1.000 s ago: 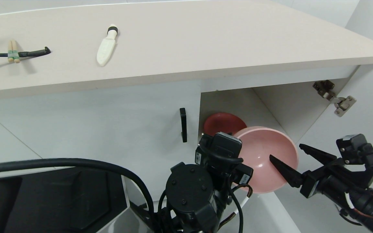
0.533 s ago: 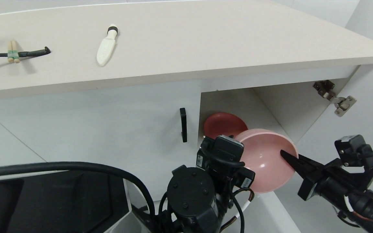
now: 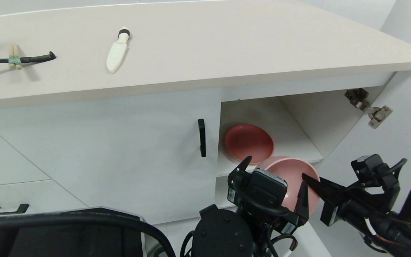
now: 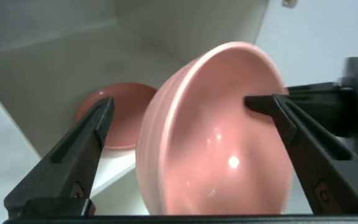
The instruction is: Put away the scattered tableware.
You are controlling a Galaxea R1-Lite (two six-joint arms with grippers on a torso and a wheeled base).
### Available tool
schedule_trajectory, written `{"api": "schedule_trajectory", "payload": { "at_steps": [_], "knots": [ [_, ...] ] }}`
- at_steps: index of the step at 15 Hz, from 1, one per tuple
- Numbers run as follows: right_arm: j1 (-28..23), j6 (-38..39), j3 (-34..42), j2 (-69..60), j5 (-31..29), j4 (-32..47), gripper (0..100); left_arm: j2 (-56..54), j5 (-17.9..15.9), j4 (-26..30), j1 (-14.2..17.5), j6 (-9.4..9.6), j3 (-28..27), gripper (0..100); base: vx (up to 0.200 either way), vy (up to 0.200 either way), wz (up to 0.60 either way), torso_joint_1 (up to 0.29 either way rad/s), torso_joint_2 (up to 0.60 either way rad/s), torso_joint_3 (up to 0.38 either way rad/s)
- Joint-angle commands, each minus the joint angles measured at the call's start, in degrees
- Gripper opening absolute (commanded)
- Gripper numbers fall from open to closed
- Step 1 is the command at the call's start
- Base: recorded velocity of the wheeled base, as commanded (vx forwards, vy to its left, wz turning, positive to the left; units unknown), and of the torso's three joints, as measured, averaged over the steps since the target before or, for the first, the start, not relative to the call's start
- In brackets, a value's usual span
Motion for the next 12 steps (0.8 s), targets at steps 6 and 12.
{"api": "schedule_trajectory", "payload": {
  "at_steps": [6, 12],
  "knots": [
    [-3.95, 0.23, -0.26, 7.98, -0.03, -0.09, 0, -8.15, -4.90, -0.06, 2.67, -3.37, 7.14, 100, 0.000, 0.000, 0.00, 0.000, 0.00, 0.000],
    [-3.77, 6.83, -2.81, 4.81, -0.03, -0.09, 0, -15.88, -30.82, -0.06, 8.74, 0.76, 25.86, 100, 0.000, 0.000, 0.00, 0.000, 0.00, 0.000]
  ]
}}
